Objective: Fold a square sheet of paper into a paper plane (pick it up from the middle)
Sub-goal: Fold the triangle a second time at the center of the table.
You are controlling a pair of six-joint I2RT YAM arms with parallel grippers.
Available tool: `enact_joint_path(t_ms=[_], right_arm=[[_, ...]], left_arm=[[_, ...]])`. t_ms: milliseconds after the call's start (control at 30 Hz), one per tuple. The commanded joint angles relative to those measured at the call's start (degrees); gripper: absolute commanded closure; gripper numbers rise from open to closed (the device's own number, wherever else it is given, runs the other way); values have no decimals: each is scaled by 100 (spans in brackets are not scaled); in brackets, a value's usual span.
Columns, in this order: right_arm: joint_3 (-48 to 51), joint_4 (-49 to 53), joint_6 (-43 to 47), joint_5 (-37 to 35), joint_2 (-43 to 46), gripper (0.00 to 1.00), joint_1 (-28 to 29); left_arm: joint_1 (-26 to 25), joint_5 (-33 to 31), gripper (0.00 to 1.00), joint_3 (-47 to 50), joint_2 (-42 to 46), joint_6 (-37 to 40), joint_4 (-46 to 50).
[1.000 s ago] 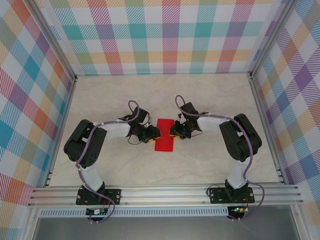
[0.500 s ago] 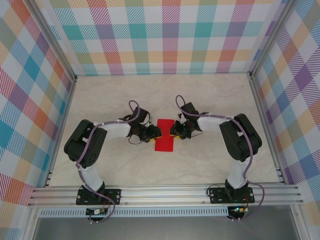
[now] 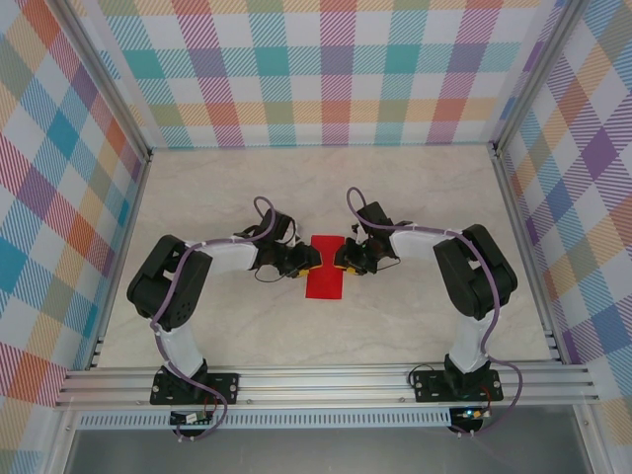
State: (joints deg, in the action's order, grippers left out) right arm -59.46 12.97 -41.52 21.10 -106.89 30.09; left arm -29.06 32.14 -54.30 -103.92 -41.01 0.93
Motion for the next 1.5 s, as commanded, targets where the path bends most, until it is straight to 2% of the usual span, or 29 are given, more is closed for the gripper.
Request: enact_joint_path(t_ms=[0, 200, 367, 500, 667, 833, 1033, 1200, 1467], right_arm=[[-74, 159, 69, -71, 37, 69, 6], [66, 214, 214, -244, 524, 65, 6], [560, 147, 299, -568, 1110, 59, 139], [973, 159, 409, -1074, 1708, 54, 481], [1076, 416, 666, -1972, 2136, 47, 1222], [698, 609, 1017, -2875, 1933, 42, 2109], [188, 657, 1385, -3547, 1401, 35, 2827], [-82, 811, 1582, -3980, 1053, 29, 3151], [-516, 1223, 1482, -4676, 514, 27, 3438]], left_arm=[[99, 273, 69, -153, -194, -142, -237], [137, 250, 72, -159, -258, -197, -278], [147, 235, 74, -163, -223, -222, -256], [155, 231, 76, -168, -203, -226, -201], [156, 205, 76, -204, -189, -223, -105], [155, 206, 77, -238, -195, -210, -84], [155, 203, 78, -225, -199, -221, -67], [158, 254, 79, -218, -169, -262, -82], [155, 335, 78, -217, -91, -297, -93]])
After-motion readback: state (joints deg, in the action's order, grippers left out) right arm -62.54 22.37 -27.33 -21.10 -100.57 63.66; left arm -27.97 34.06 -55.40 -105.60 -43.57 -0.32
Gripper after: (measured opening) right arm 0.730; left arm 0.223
